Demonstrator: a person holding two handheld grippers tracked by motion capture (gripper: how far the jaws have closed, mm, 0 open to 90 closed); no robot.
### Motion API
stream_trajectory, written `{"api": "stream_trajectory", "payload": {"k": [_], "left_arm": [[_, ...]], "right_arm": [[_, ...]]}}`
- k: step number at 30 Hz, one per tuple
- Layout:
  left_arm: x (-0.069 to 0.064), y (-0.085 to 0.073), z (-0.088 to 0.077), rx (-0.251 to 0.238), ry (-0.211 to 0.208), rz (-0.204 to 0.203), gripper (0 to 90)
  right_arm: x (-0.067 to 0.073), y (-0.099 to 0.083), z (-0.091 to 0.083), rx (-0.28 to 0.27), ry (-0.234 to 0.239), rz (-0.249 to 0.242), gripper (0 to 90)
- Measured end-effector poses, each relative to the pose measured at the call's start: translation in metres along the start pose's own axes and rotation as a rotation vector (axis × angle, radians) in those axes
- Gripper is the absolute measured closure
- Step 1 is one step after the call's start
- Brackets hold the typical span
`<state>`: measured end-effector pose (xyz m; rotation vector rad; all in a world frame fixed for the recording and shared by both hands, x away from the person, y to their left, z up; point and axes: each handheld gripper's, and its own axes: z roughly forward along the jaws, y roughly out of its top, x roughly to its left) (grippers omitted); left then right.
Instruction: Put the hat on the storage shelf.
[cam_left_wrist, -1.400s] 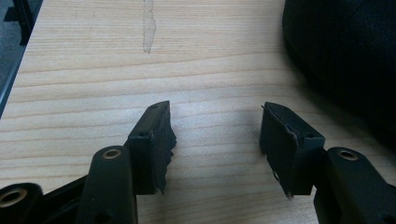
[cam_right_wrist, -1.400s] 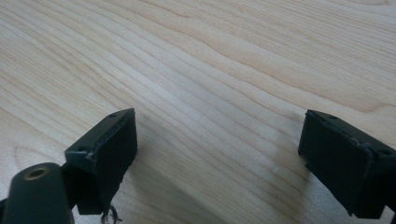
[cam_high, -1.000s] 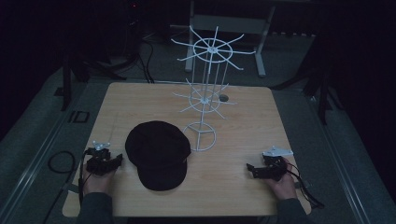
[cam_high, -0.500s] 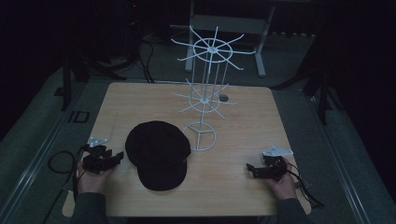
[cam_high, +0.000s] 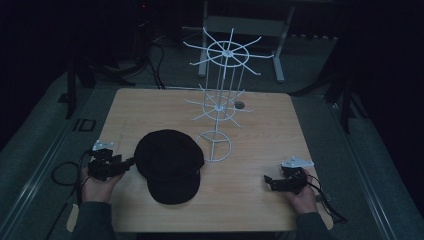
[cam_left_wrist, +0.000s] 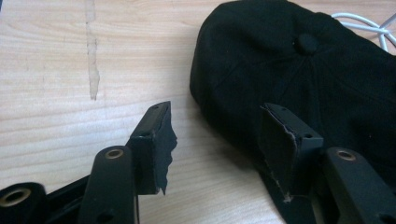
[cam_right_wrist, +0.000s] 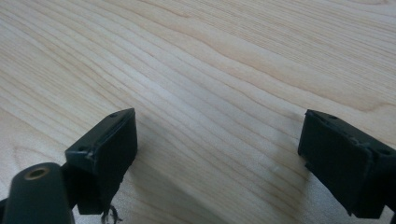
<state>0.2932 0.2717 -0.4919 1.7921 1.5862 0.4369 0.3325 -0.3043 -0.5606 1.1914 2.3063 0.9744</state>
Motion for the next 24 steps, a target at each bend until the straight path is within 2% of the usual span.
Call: {"api": "stream_trajectory", "payload": {"k": [7, 16, 24], "left_arm": [[-0.006, 0.006, 0.007, 0.01, -0.012, 0.008, 41.3], [-0.012, 0.011, 0.021, 0.049, -0.026, 0.017, 38.6], [-0.016, 0.012, 0.043, 0.116, -0.02, 0.014, 32.6]], "right_arm": [[0.0, 0.0, 0.0, 0.0, 0.0, 0.0, 11.7], [0.0, 0.0, 0.0, 0.0, 0.0, 0.0, 11.7], [0.0, 0.0, 0.0, 0.0, 0.0, 0.0, 11.7]]}}
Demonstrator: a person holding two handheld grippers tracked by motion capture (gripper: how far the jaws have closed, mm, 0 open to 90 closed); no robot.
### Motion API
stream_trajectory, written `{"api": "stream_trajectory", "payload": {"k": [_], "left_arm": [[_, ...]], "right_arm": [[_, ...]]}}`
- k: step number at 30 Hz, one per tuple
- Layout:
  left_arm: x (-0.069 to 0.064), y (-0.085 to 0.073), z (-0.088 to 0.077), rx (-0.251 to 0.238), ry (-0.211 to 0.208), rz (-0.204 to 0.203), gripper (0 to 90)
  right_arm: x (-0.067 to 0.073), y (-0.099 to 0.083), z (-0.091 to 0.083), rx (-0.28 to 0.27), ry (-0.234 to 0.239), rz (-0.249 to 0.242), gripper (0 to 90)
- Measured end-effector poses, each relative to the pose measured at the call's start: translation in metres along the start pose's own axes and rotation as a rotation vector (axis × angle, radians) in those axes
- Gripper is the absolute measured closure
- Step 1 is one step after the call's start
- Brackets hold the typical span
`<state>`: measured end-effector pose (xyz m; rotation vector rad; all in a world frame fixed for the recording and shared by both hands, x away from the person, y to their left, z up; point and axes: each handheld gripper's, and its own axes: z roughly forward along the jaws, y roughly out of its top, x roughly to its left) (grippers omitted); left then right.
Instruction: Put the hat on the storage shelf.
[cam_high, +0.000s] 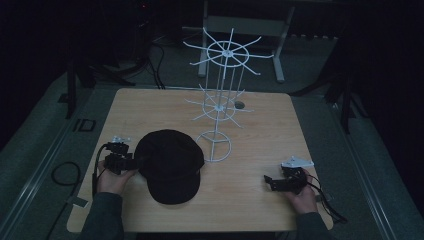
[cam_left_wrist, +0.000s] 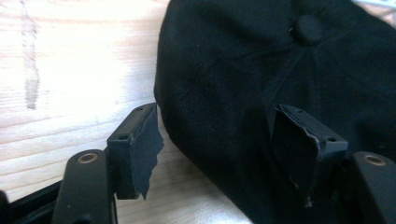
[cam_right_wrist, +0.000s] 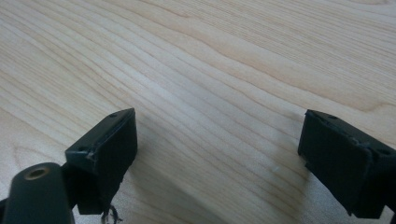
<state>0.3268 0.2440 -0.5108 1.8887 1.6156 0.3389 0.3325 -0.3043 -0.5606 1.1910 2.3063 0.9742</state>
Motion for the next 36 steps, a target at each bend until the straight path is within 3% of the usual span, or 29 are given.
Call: {"api": "stream_trajectory", "payload": {"k": [6, 15, 19, 26, 36], "left_arm": [[-0.002, 0.0, 0.019, 0.043, 0.011, -0.001, 32.7], [-0.004, 0.003, 0.039, 0.105, 0.028, -0.054, 38.4], [-0.007, 0.006, 0.04, 0.126, 0.052, -0.043, 43.2], [-0.009, 0.008, 0.041, 0.125, 0.047, -0.06, 64.7], [-0.002, 0.007, 0.036, 0.086, -0.022, -0.117, 74.6]], "right_arm": [[0.0, 0.0, 0.0, 0.0, 0.0, 0.001, 11.7], [0.0, 0.0, 0.0, 0.0, 0.0, 0.0, 11.7], [0.0, 0.0, 0.0, 0.0, 0.0, 0.0, 11.7], [0.0, 0.0, 0.0, 0.0, 0.0, 0.0, 11.7], [0.0, 0.0, 0.0, 0.0, 0.0, 0.0, 11.7]]}}
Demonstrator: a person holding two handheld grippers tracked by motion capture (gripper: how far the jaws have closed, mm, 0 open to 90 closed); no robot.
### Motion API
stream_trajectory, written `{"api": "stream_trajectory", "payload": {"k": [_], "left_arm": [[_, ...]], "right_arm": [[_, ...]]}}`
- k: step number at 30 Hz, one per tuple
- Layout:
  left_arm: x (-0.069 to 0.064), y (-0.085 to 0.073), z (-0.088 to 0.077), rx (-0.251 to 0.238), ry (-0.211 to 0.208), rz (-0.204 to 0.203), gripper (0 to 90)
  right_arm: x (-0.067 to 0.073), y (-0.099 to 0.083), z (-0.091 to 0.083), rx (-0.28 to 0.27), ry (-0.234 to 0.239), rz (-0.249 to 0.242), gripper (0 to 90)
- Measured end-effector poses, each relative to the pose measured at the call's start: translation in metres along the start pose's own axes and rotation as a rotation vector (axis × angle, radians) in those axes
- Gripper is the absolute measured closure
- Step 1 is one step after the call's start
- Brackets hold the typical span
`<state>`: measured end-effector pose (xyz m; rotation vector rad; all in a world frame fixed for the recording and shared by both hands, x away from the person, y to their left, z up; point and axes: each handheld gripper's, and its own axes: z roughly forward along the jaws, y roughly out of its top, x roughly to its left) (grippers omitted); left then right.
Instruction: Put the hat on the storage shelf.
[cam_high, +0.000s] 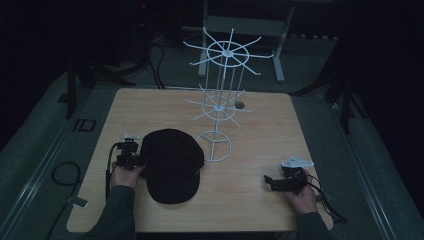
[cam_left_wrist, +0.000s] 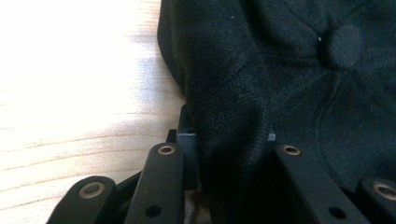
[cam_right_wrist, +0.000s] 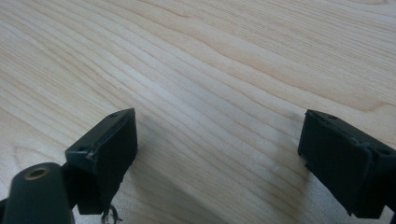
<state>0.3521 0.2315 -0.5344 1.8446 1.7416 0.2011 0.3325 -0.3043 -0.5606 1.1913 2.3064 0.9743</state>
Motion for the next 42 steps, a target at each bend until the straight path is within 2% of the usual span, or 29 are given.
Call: {"api": "stream_trajectory", "payload": {"k": [3, 7, 18, 26, 42], "left_arm": [[0.002, 0.0, -0.003, -0.014, -0.026, -0.009, 75.1], [0.003, 0.002, -0.011, -0.033, -0.048, 0.001, 75.5], [-0.001, 0.008, -0.035, -0.088, -0.073, 0.035, 75.7], [-0.003, 0.009, -0.047, -0.105, -0.085, 0.067, 75.5], [-0.002, 0.013, -0.068, -0.145, -0.121, 0.089, 75.1]], "right_arm": [[0.0, 0.0, 0.0, 0.0, 0.0, 0.0, 11.7], [0.0, 0.0, 0.0, 0.0, 0.0, 0.0, 11.7], [0.0, 0.0, 0.0, 0.0, 0.0, 0.0, 11.7], [0.0, 0.0, 0.0, 0.0, 0.0, 0.0, 11.7], [0.0, 0.0, 0.0, 0.0, 0.0, 0.0, 11.7]]}}
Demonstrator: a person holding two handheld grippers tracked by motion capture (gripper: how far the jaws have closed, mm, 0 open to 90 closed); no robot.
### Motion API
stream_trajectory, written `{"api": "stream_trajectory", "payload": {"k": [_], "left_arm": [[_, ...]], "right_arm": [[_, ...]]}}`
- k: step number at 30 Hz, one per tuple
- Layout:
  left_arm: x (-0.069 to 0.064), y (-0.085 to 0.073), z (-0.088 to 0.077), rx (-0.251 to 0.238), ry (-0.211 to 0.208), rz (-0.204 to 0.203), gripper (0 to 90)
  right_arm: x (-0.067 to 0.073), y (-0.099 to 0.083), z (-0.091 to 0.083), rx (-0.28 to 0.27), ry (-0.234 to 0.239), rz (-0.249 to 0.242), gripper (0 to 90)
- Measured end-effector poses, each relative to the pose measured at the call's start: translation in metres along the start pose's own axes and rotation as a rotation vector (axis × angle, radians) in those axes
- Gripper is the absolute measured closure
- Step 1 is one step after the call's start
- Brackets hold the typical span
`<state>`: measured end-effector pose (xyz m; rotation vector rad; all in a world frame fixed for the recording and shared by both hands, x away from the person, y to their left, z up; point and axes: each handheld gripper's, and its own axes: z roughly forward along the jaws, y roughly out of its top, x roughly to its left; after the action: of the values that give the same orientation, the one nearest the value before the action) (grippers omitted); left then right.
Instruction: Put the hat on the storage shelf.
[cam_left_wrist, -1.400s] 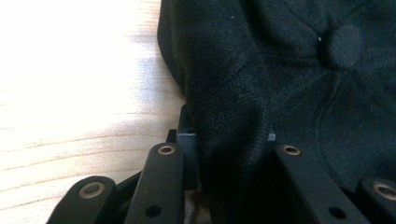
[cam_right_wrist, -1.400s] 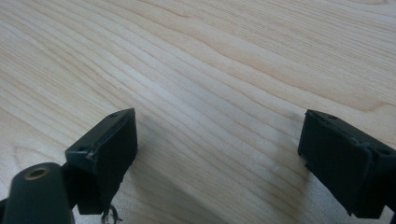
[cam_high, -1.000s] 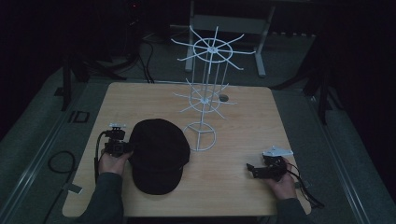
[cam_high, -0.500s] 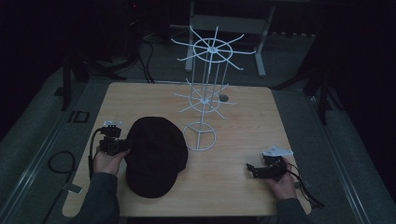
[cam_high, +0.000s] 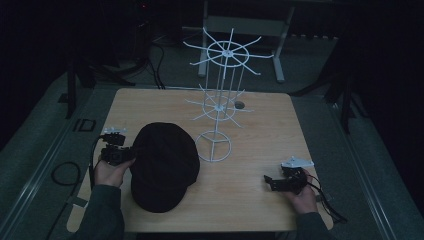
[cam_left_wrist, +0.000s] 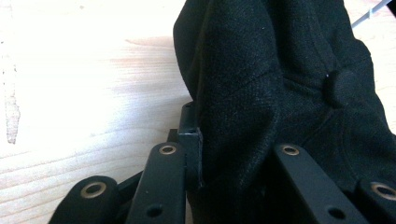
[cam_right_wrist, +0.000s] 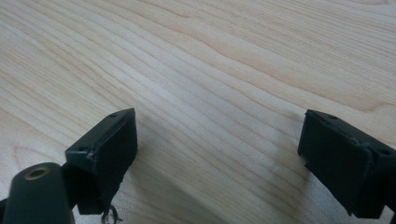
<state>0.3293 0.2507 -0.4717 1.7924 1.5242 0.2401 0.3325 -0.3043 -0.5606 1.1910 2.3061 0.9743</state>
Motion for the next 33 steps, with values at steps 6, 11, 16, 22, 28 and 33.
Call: {"api": "stream_trajectory", "payload": {"k": [6, 11, 16, 22, 28, 33], "left_arm": [[-0.001, 0.004, -0.006, -0.017, -0.01, 0.01, 75.0], [-0.002, 0.007, -0.012, -0.028, -0.022, 0.023, 75.0], [-0.002, 0.011, -0.02, -0.056, -0.035, 0.032, 74.9], [0.0, 0.015, -0.027, -0.079, -0.048, 0.049, 74.9], [0.001, 0.02, -0.037, -0.126, -0.071, 0.062, 74.7], [0.002, 0.023, -0.042, -0.149, -0.092, 0.072, 74.7]], "right_arm": [[0.0, 0.0, 0.0, 0.0, 0.0, 0.0, 11.7], [0.0, 0.0, 0.0, 0.0, 0.0, 0.0, 11.7], [0.0, 0.0, 0.0, 0.0, 0.0, 0.0, 11.7], [0.0, 0.0, 0.0, 0.0, 0.0, 0.0, 11.7], [0.0, 0.0, 0.0, 0.0, 0.0, 0.0, 11.7], [0.0, 0.0, 0.0, 0.0, 0.0, 0.0, 11.7]]}}
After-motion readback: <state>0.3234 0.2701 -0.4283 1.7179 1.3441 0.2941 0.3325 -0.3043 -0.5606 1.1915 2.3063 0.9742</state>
